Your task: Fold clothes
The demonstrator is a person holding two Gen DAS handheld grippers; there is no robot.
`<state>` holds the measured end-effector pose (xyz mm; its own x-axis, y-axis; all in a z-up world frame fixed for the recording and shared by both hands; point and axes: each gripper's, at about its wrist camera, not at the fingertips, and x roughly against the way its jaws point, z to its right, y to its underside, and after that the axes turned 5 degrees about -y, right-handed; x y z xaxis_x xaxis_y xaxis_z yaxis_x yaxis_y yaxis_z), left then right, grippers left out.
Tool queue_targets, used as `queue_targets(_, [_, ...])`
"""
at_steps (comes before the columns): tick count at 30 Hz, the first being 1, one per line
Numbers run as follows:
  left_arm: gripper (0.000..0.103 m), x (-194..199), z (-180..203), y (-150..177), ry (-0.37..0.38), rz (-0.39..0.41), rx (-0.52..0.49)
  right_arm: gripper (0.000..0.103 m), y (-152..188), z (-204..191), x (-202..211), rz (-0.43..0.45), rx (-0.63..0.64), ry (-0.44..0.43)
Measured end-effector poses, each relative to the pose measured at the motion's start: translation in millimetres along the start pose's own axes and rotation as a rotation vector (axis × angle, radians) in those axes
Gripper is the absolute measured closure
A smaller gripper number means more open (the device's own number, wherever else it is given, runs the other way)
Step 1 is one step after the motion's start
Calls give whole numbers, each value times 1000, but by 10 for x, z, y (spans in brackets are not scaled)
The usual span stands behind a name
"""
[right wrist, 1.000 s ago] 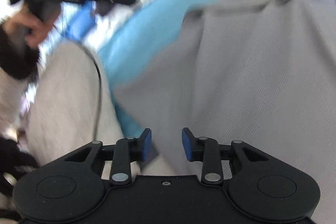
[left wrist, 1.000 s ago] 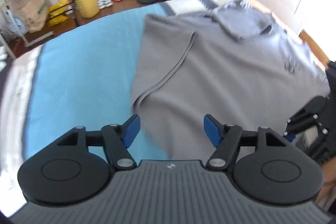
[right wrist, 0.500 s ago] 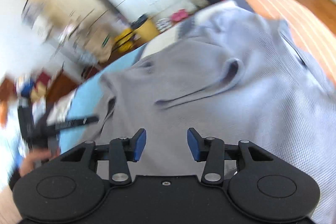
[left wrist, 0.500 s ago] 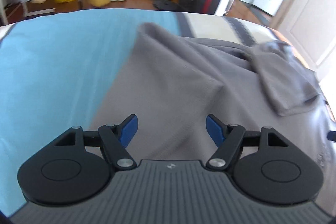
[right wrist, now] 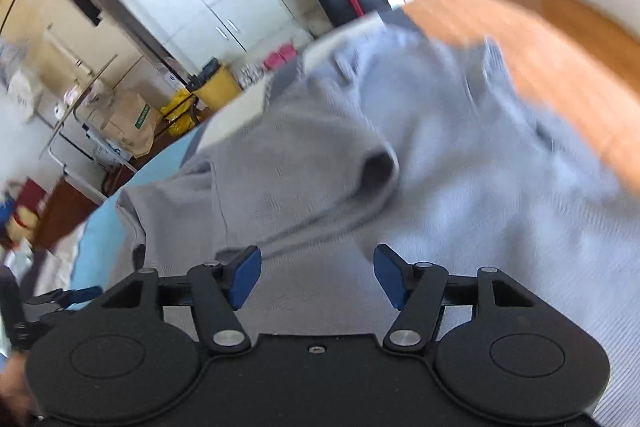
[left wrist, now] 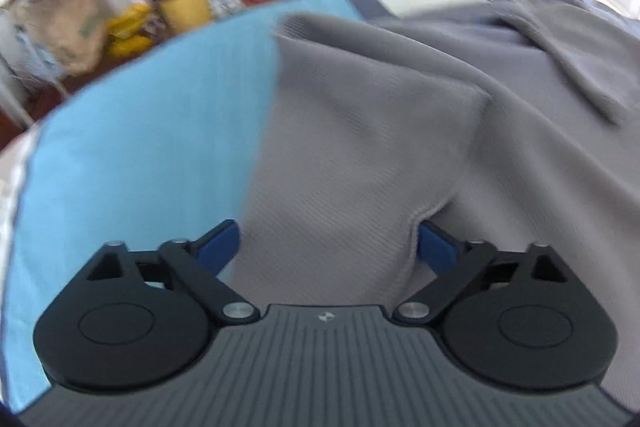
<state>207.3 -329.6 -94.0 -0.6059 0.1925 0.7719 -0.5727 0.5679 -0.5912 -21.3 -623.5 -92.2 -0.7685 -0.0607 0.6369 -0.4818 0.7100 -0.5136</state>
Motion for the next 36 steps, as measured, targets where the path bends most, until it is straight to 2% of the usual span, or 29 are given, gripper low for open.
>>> queue_targets(1, [25,-23,-28,-5,-6,20,3,35,17,2,-21,-6,2,3])
queue_targets(2, [49,-35,-57,-11,14,31,16,35,34,4,-42,-12,4,7])
queue_targets(3, [91,-15,-115,-24,52,35,45,35,48,-14,-55,-15,19,15])
queue_targets(4, [95,45,-175,-41,63,49,80,35,54,-40,-61,-15,41,25])
queue_targets(7, [95,446,-521,-105,27,200,198,35,71,-78,-70,-18,80,38])
queue_targets(9, [98,571,-819,-105,-22,240,291,35,79,-75,-59,-20,88,37])
queue_targets(11, [101,556,-1052,-56,-111,243,359,35,63,-57,-70,-23,77,33])
queue_targets(13, [103,395,-1195,3,-222,186,373,35,52,-37,-90,-18,57,29])
queue_targets(14, [103,300,-1264,37,-243,144,388,35,51,-36,-93,-16,54,30])
queue_targets(17, [103,96,-1475,151,-159,18,534,35,73,-71,-84,-17,75,45])
queue_targets(19, [103,76,-1483,157,-117,-20,550,35,86,-108,-67,-10,97,63])
queue_targets(21, [99,98,-1429,94,-102,-15,515,35,87,-150,-21,12,116,81])
queue_targets(23, [96,132,-1384,50,-80,-3,496,35,37,-201,63,56,121,57])
queue_targets(25, [87,133,-1341,33,-38,5,510,34,-56,-264,125,84,138,30])
queue_targets(26, [79,130,-1339,32,-13,10,523,34,-118,-294,111,83,159,45])
queue_targets(27, [77,114,-1345,61,11,16,540,32,-188,-320,78,78,184,70])
queue_targets(30, [77,75,-1320,71,88,32,594,26,-395,-312,-145,52,214,190])
queue_targets(32, [77,44,-1258,52,133,54,598,26,-514,-257,-343,17,190,171])
queue_targets(33, [77,50,-1198,34,147,67,588,29,-576,-234,-461,-18,168,134])
queue_targets(34, [77,25,-1141,21,151,78,572,53,-643,-242,-594,-69,166,105])
queue_targets(35, [77,-5,-1078,5,149,85,549,75,-736,-295,-727,-121,206,114])
queue_targets(36, [77,-32,-1013,-12,145,90,524,94,-865,-366,-808,-136,248,127])
